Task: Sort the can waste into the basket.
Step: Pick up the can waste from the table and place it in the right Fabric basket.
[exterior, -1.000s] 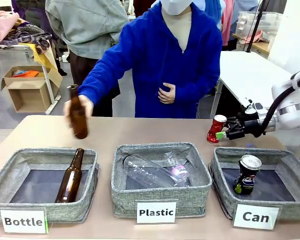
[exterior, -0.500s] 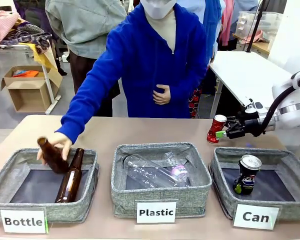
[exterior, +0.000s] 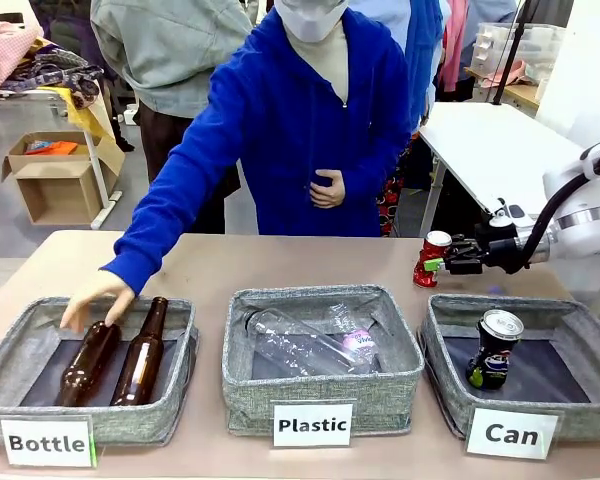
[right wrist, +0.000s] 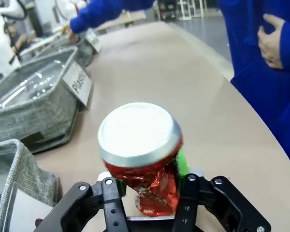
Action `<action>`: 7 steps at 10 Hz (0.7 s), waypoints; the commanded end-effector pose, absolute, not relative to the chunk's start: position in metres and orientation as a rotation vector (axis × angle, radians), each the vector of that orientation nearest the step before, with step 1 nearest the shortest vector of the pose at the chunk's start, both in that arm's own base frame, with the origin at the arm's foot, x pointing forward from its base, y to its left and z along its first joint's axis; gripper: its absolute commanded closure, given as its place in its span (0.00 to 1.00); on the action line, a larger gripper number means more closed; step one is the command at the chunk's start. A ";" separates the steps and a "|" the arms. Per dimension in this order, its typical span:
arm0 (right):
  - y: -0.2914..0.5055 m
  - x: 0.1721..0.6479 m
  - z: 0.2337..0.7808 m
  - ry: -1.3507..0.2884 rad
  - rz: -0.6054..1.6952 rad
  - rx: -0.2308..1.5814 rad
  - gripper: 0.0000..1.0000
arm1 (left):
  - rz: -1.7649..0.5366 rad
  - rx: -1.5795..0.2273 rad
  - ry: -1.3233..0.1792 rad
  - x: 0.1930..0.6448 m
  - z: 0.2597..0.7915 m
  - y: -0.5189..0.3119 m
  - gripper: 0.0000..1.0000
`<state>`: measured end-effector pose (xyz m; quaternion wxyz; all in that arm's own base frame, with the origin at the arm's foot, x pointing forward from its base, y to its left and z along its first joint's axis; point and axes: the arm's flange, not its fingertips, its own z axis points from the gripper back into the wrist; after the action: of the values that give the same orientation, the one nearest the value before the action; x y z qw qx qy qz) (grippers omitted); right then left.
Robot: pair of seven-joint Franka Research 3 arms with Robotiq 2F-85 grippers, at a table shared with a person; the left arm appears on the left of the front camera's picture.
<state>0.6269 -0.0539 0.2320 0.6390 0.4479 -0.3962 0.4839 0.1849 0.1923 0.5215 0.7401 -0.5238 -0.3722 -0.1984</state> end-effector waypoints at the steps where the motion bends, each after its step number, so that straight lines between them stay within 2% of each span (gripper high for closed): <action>1: -0.057 0.633 0.236 -0.896 1.114 1.039 0.92 | -0.473 -1.147 -0.777 0.192 0.525 0.206 0.00; 2: -0.057 0.632 0.236 -0.894 1.117 1.041 1.00 | -0.477 -1.152 -0.760 0.194 0.522 0.207 0.00; 4: -0.058 0.623 0.252 -0.895 1.150 1.025 1.00 | -0.501 -1.152 -0.650 0.212 0.507 0.189 0.00; 7: -0.076 0.582 0.332 -0.901 1.227 0.973 1.00 | -0.641 -1.169 -0.431 0.253 0.490 0.115 0.00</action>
<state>0.6114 -0.0722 0.3024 0.6221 0.4253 -0.3987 0.5226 0.2437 0.1329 0.4924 0.7635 -0.5435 -0.2270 -0.2647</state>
